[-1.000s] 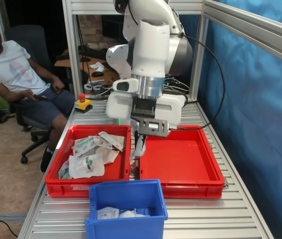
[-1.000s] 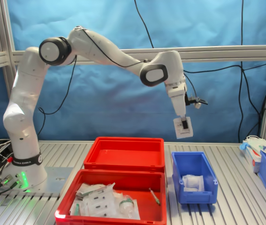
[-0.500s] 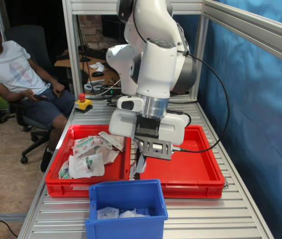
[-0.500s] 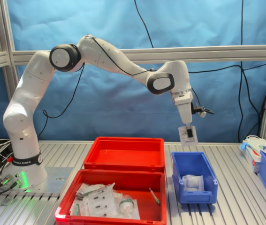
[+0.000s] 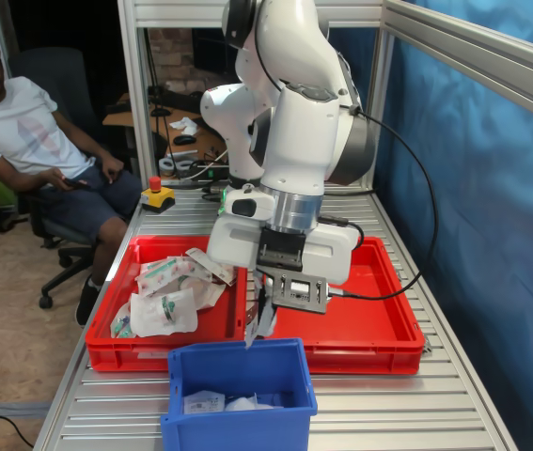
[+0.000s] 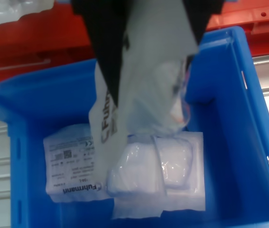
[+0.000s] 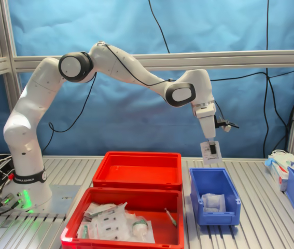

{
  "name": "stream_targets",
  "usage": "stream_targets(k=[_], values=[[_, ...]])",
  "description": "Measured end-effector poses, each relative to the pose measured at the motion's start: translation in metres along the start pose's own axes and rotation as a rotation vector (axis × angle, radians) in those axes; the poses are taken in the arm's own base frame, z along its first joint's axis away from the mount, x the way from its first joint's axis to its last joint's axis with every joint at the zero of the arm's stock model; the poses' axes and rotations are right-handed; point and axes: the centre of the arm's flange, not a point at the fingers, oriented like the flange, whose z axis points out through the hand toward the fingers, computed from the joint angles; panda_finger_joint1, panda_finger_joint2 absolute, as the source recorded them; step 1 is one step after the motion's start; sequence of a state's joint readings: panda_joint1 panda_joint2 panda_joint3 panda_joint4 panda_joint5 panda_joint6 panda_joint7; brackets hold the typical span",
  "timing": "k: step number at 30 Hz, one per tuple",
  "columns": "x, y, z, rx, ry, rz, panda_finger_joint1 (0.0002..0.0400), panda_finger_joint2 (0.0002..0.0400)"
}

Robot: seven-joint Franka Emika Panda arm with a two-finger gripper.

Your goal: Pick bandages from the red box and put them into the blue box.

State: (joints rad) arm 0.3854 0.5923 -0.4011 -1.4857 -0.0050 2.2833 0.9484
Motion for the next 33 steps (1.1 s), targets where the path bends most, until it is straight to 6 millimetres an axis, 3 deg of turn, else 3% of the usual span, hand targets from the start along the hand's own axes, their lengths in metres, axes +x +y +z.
stream_targets(k=[15,16,20,21,25,26,29,30,33], values=[[0.0091,0.0012,-0.0056,0.005,0.017,0.009,0.0053,0.0053],[0.0093,0.0012,-0.0057,0.005,0.017,0.009,0.0088,0.0088],[0.0097,0.0013,-0.0059,0.005,0.018,0.01,0.0088,0.0088],[0.0097,0.0013,-0.006,0.005,0.018,0.01,0.0138,0.0138],[0.0098,0.0013,-0.006,0.005,0.018,0.01,0.0138,0.0138],[0.0098,0.0013,-0.006,0.005,0.018,0.01,0.0188,0.0188],[0.0098,0.0013,-0.006,0.005,0.018,0.01,0.0188,0.0188],[0.0098,0.0013,-0.006,0.005,0.018,0.01,0.0238,0.0238],[0.0098,0.0013,-0.006,0.005,0.018,0.01,0.0238,0.0238]])
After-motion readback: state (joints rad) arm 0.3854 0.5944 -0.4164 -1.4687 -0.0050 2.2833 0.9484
